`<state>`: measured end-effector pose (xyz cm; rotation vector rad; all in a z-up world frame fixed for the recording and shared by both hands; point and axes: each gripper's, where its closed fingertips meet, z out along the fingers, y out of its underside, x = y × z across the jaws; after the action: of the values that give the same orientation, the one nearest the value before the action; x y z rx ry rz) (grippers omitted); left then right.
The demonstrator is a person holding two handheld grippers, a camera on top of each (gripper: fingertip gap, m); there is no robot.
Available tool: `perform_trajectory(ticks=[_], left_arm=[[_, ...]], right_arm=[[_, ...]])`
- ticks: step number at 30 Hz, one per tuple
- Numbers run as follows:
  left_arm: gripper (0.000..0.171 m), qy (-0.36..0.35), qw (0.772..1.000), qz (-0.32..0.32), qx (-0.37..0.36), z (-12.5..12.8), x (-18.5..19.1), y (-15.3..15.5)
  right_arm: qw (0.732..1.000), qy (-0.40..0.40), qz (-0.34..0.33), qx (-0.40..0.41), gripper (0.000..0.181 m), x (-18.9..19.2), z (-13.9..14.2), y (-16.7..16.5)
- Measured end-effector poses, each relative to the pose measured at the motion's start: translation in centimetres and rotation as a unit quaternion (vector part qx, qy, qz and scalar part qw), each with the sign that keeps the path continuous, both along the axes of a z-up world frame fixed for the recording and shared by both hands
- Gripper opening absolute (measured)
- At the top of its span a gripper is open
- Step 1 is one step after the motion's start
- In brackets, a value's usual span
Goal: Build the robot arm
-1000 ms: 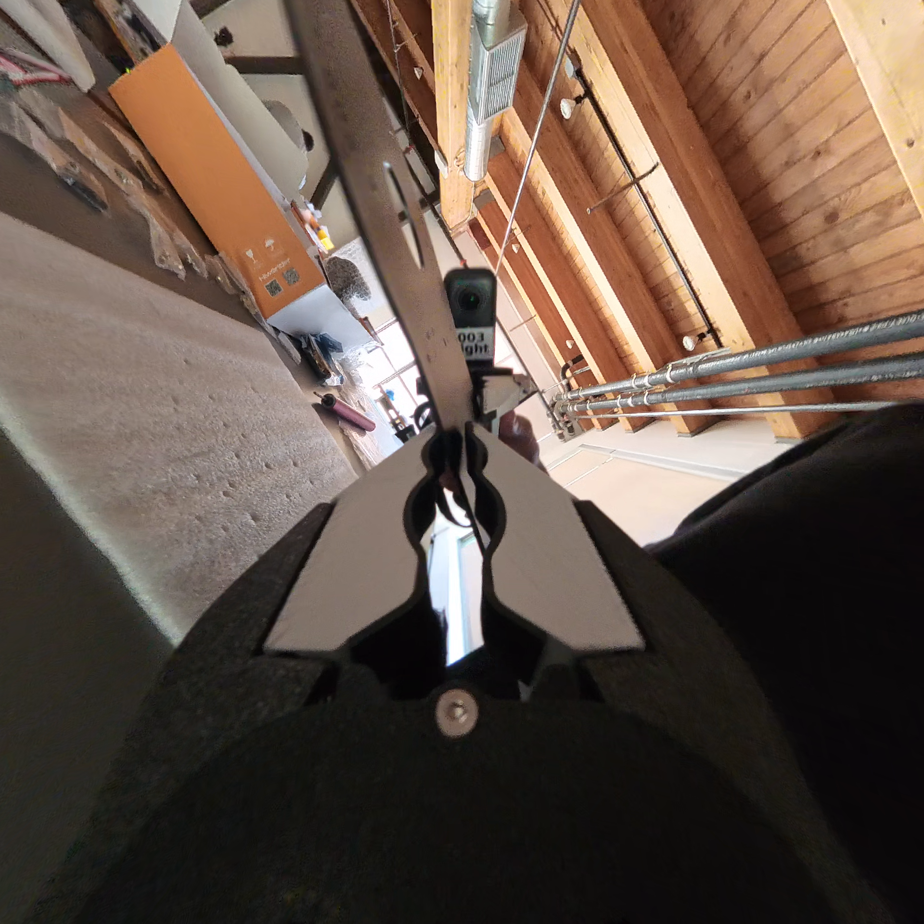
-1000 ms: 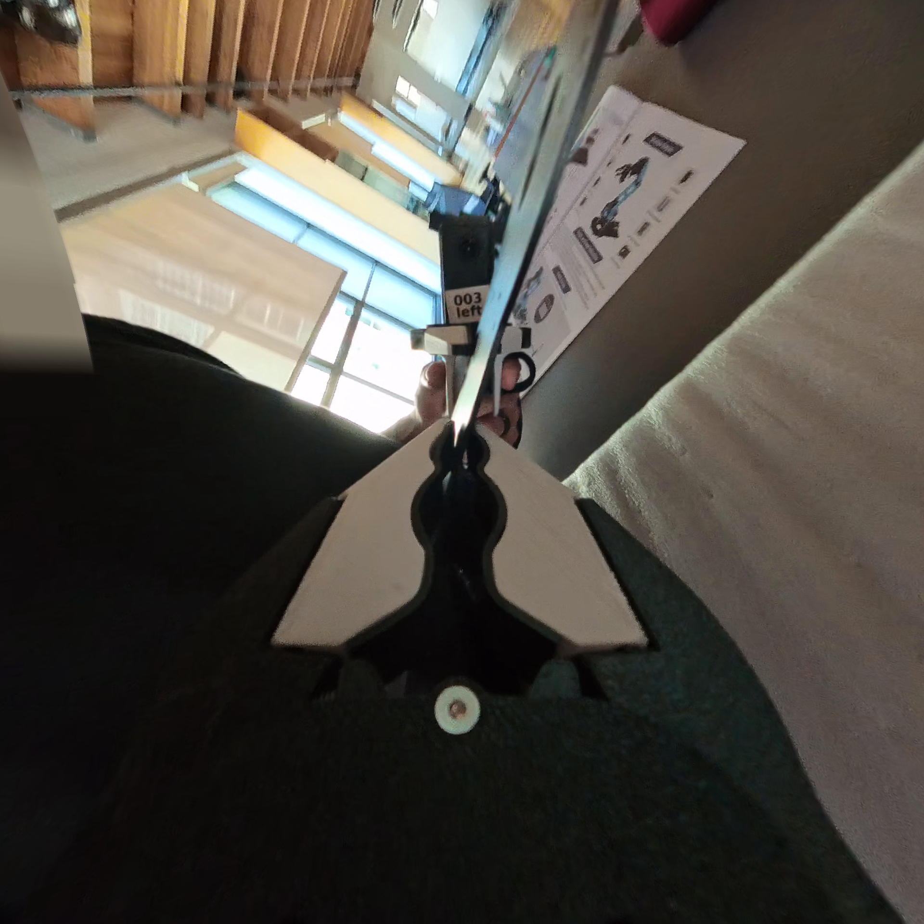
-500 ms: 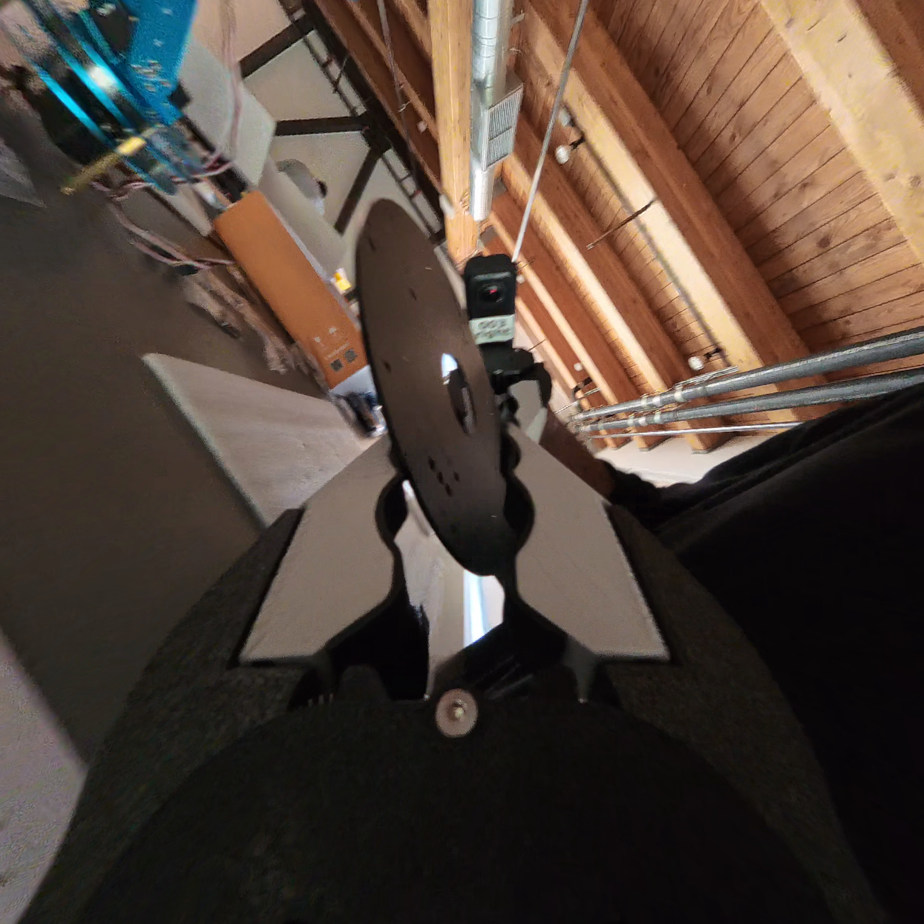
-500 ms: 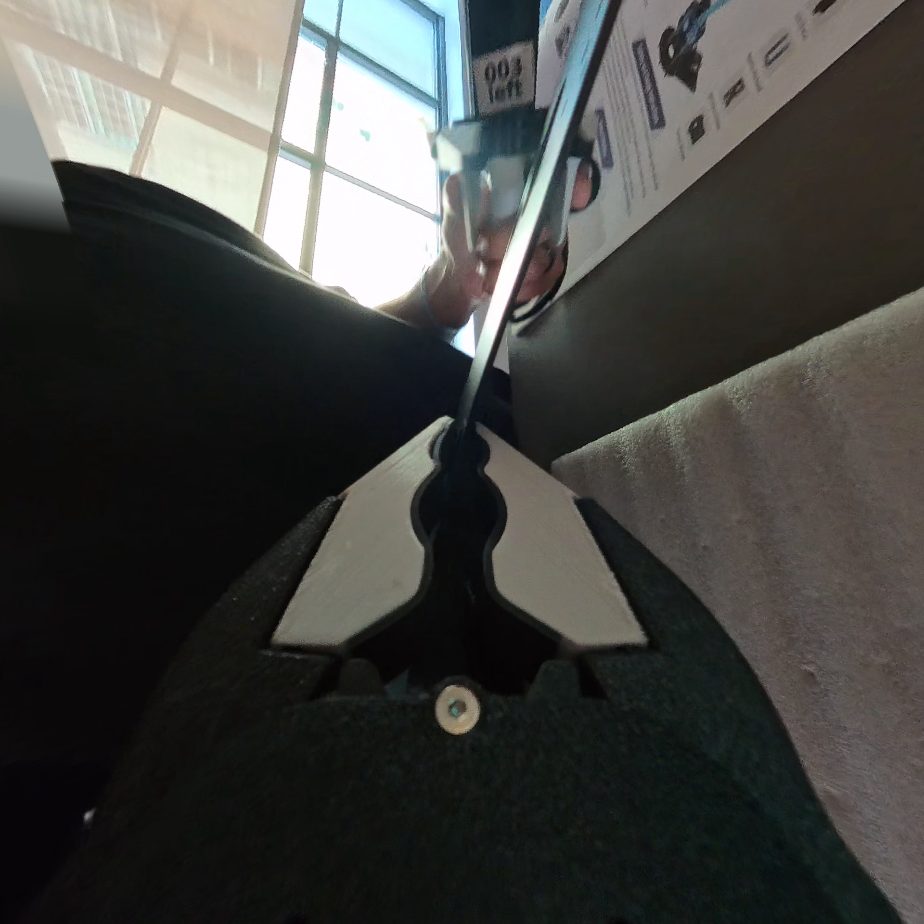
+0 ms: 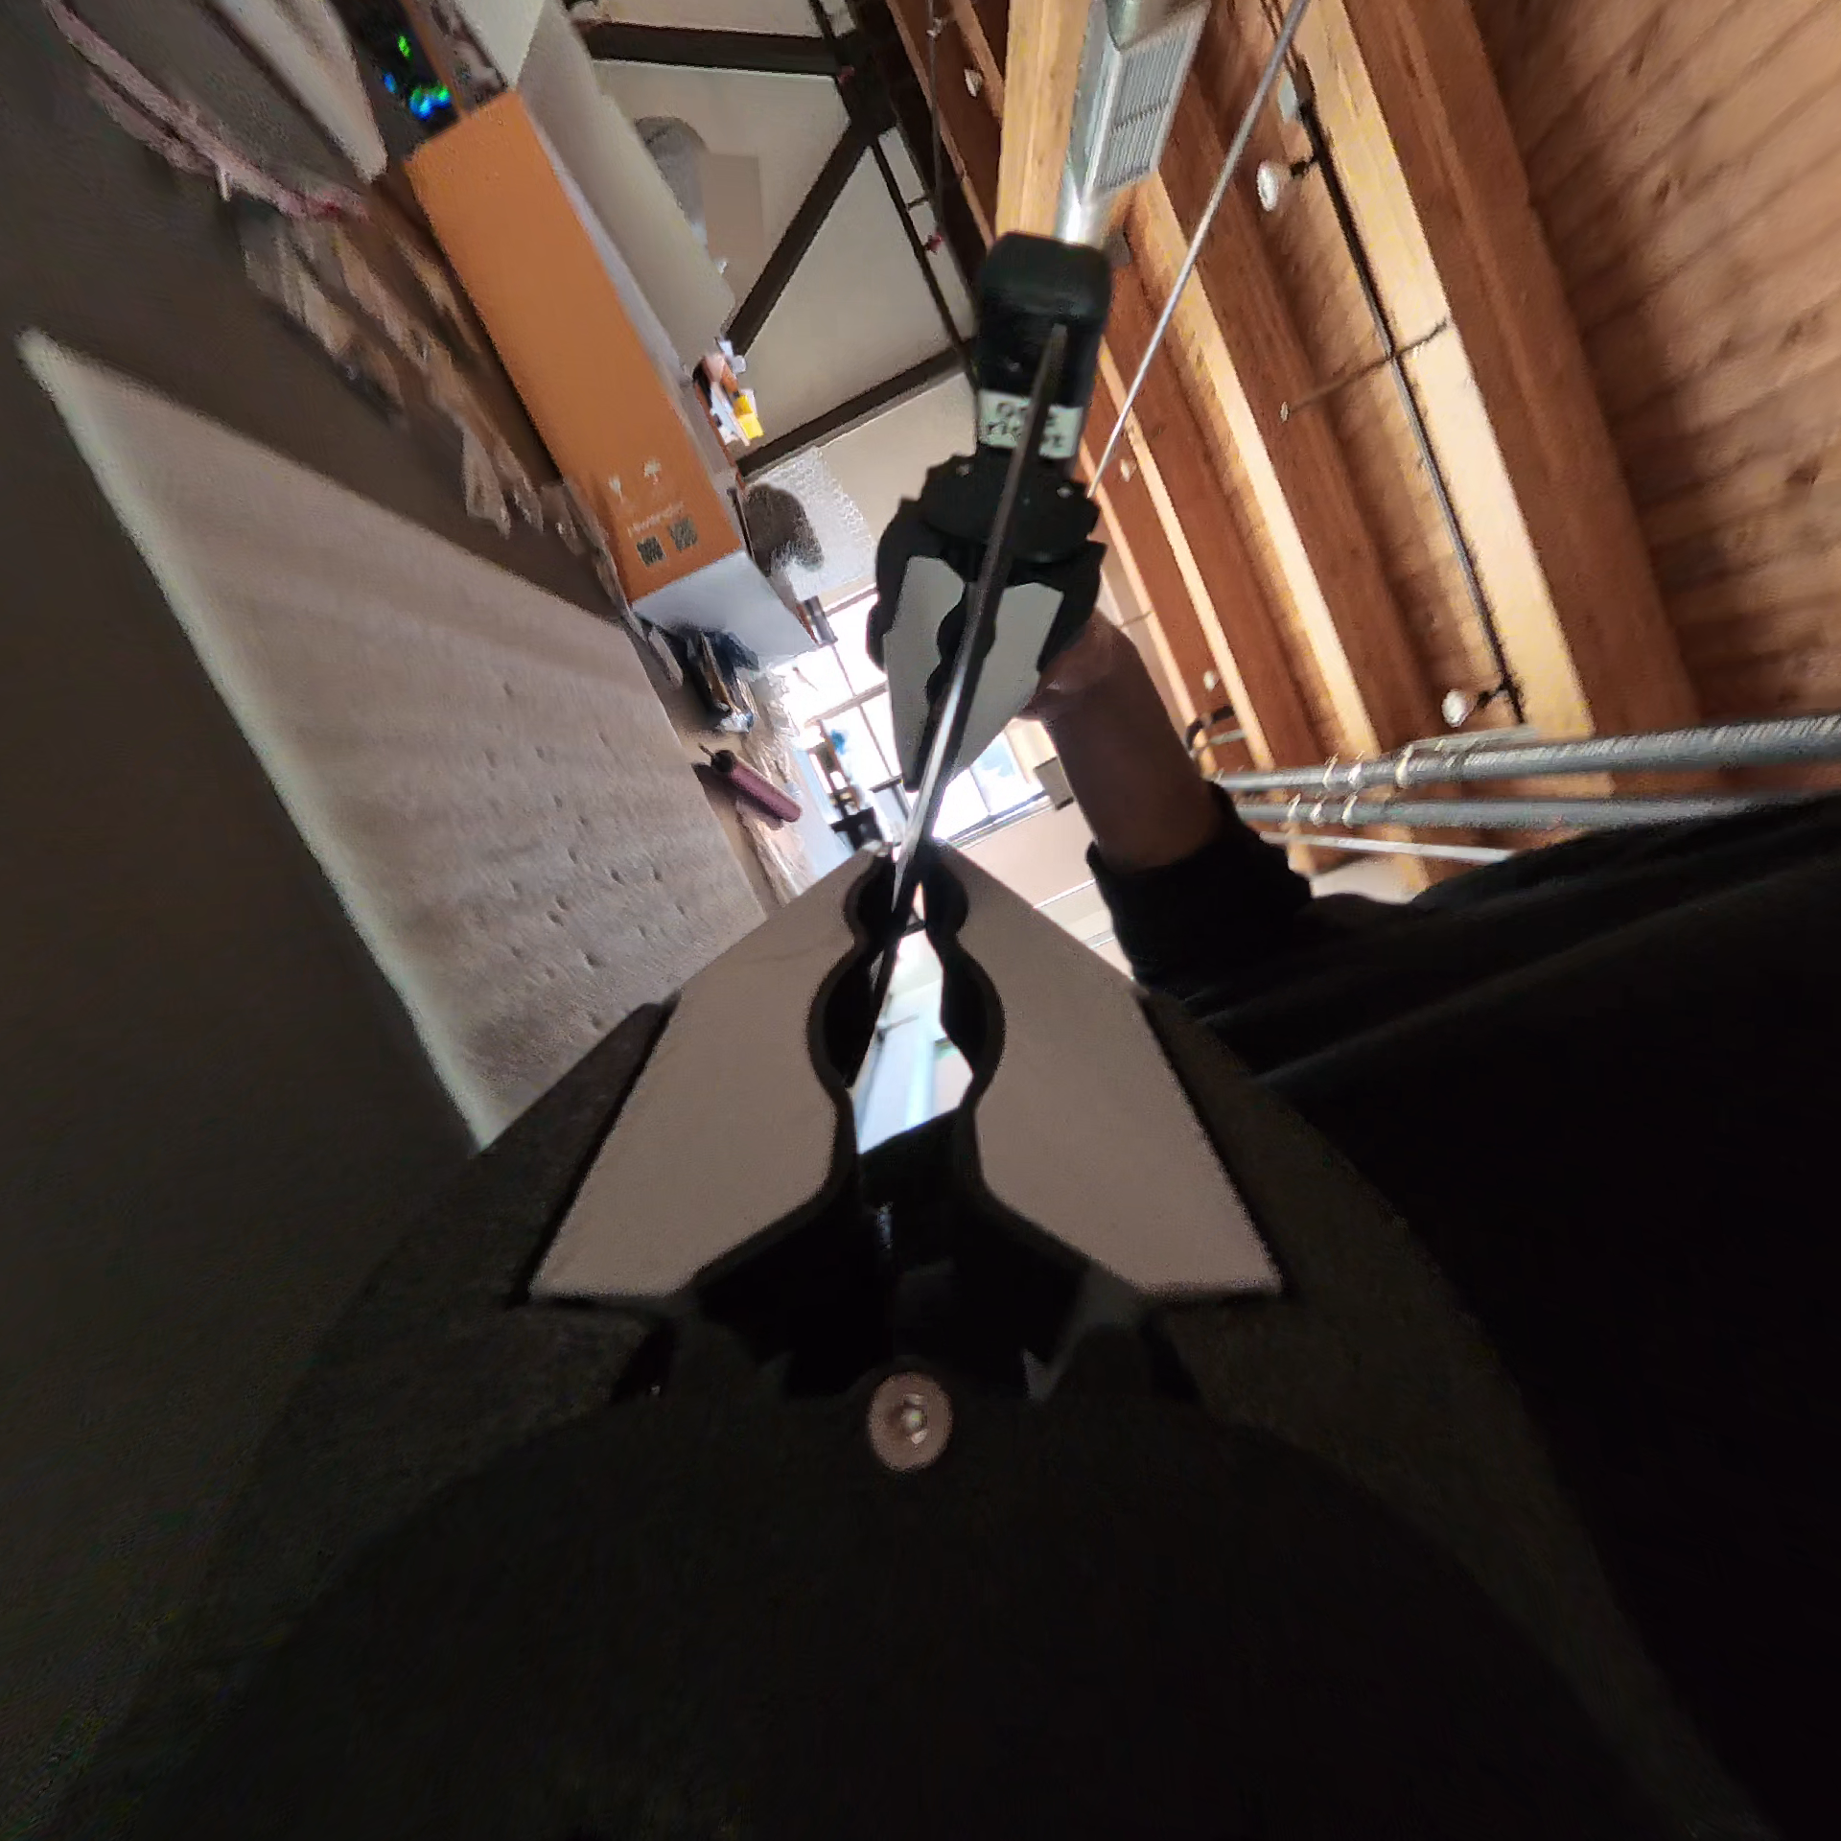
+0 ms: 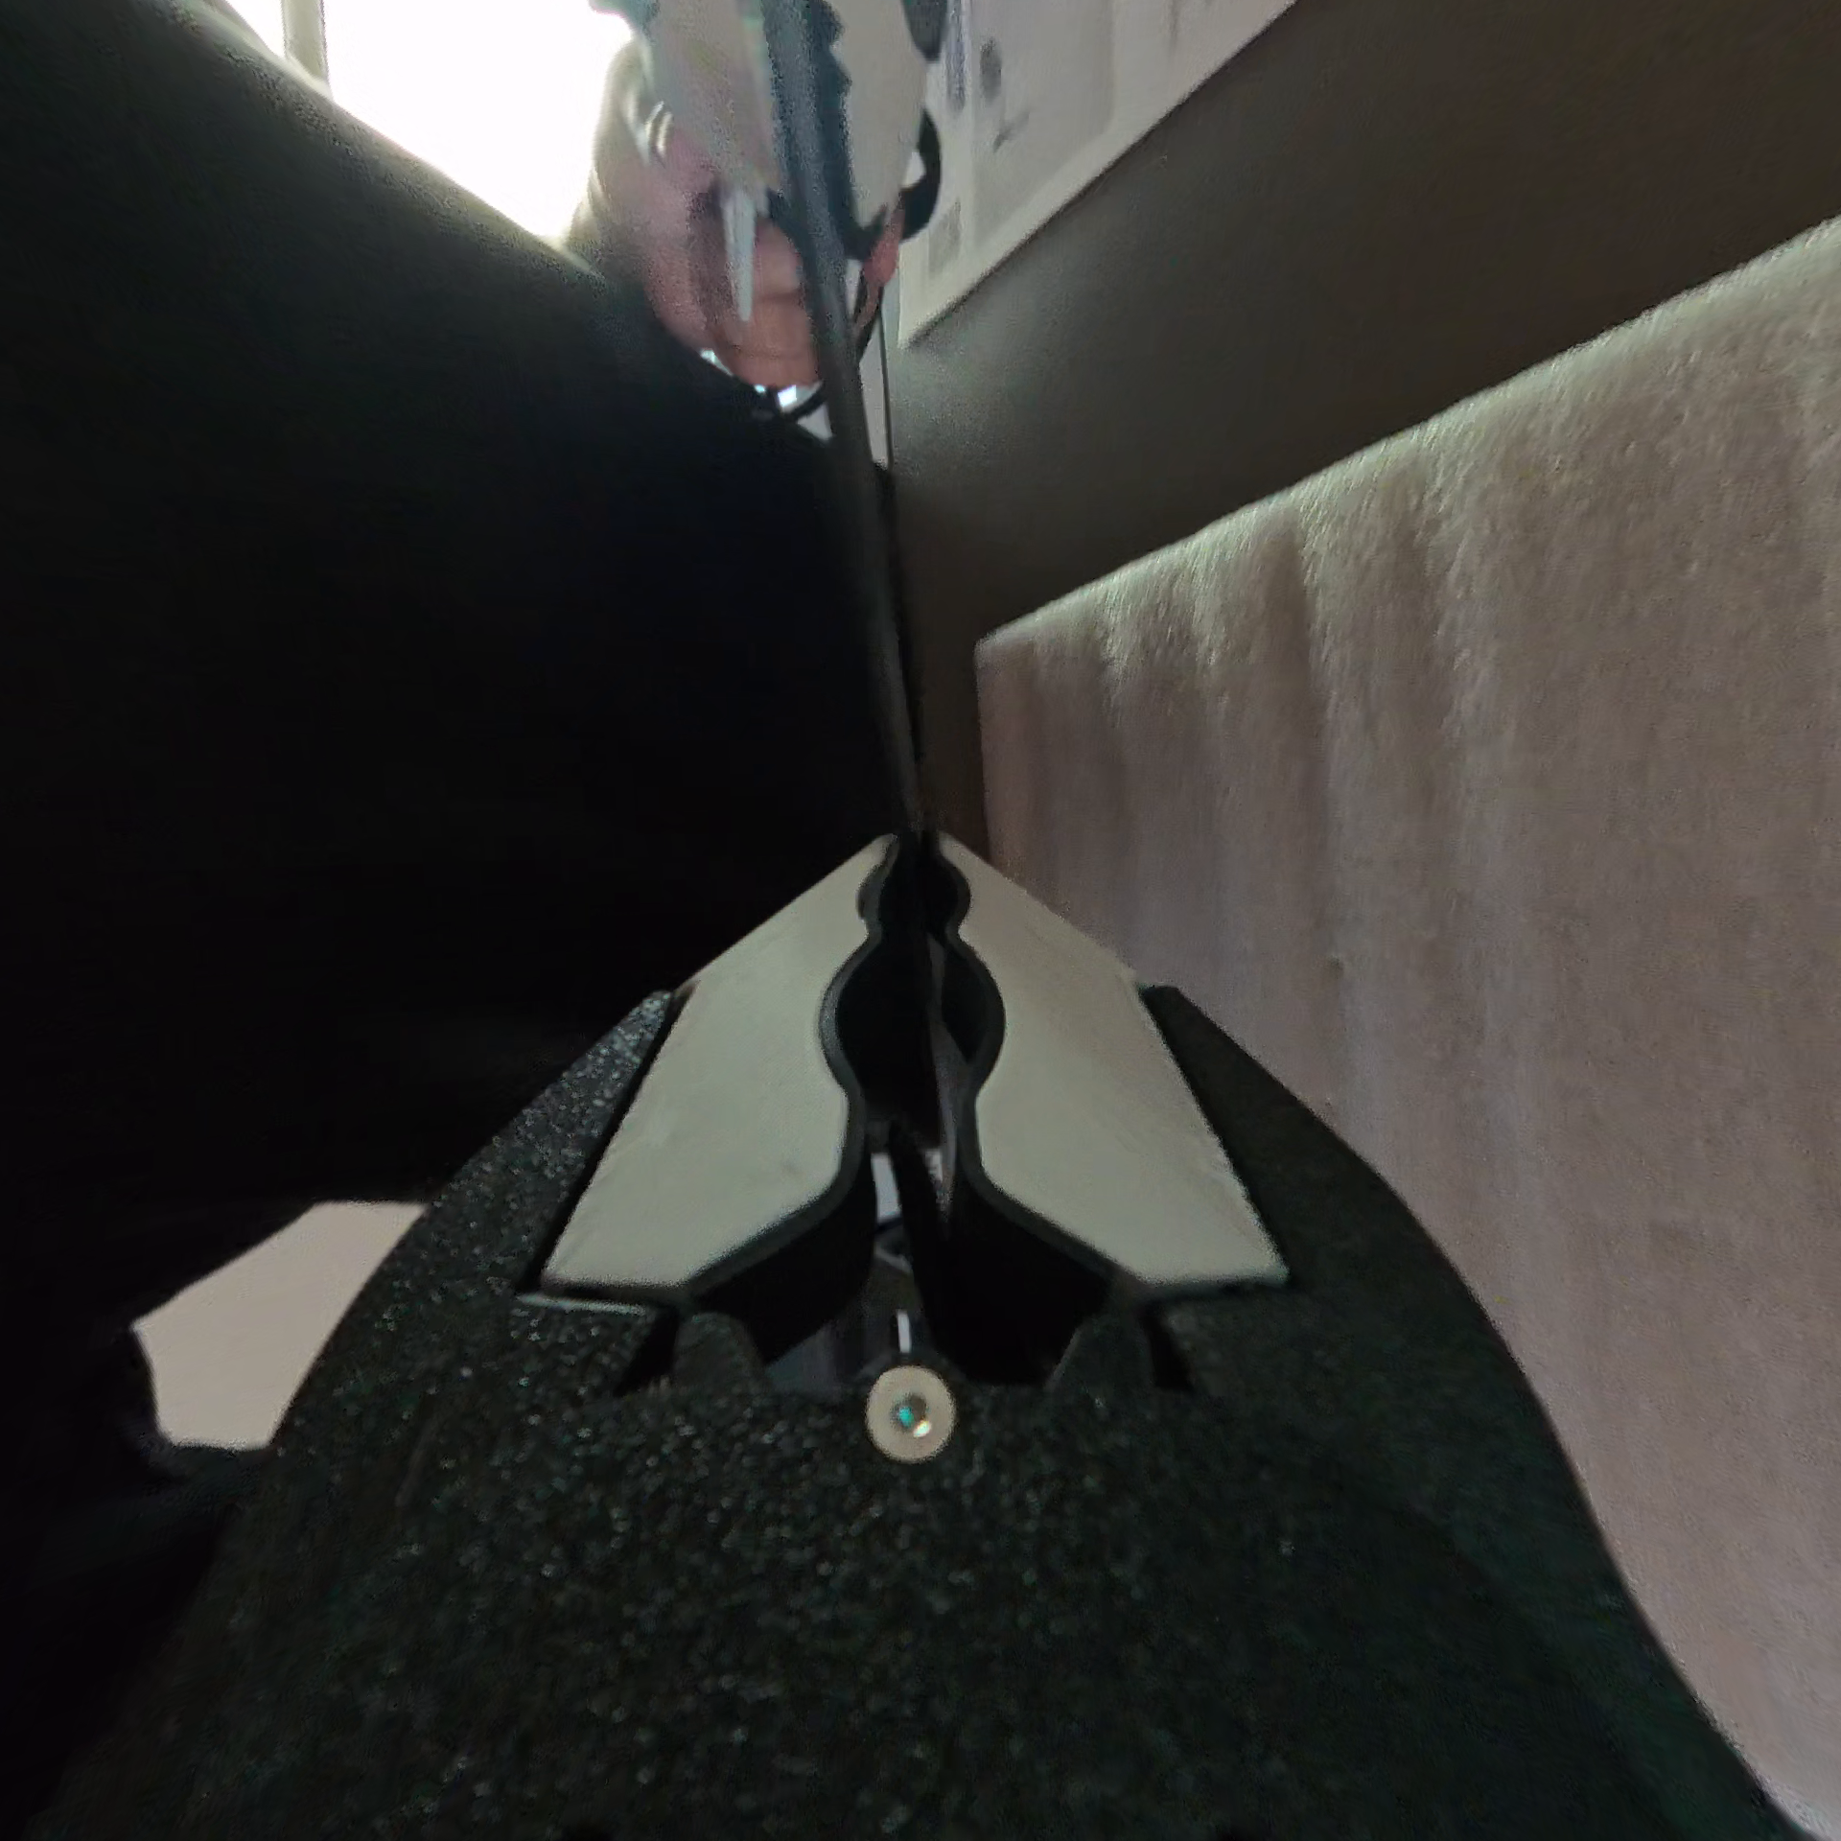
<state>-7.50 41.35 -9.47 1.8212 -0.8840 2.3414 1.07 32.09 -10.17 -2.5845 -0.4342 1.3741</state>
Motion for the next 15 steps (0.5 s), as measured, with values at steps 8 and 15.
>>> perform_trajectory(ticks=[8,15], left_arm=[[0.006,0.095,0.991,0.043,-0.081,-3.8,3.1,-8.1],[0.005,0.175,0.976,0.099,-0.081,-6.1,6.1,-14.4]], right_arm=[[0.984,-0.039,0.17,-0.037,0.001,5.5,-2.6,-5.1],[0.93,-0.116,0.339,-0.084,0.005,10.5,-4.1,-4.5]])
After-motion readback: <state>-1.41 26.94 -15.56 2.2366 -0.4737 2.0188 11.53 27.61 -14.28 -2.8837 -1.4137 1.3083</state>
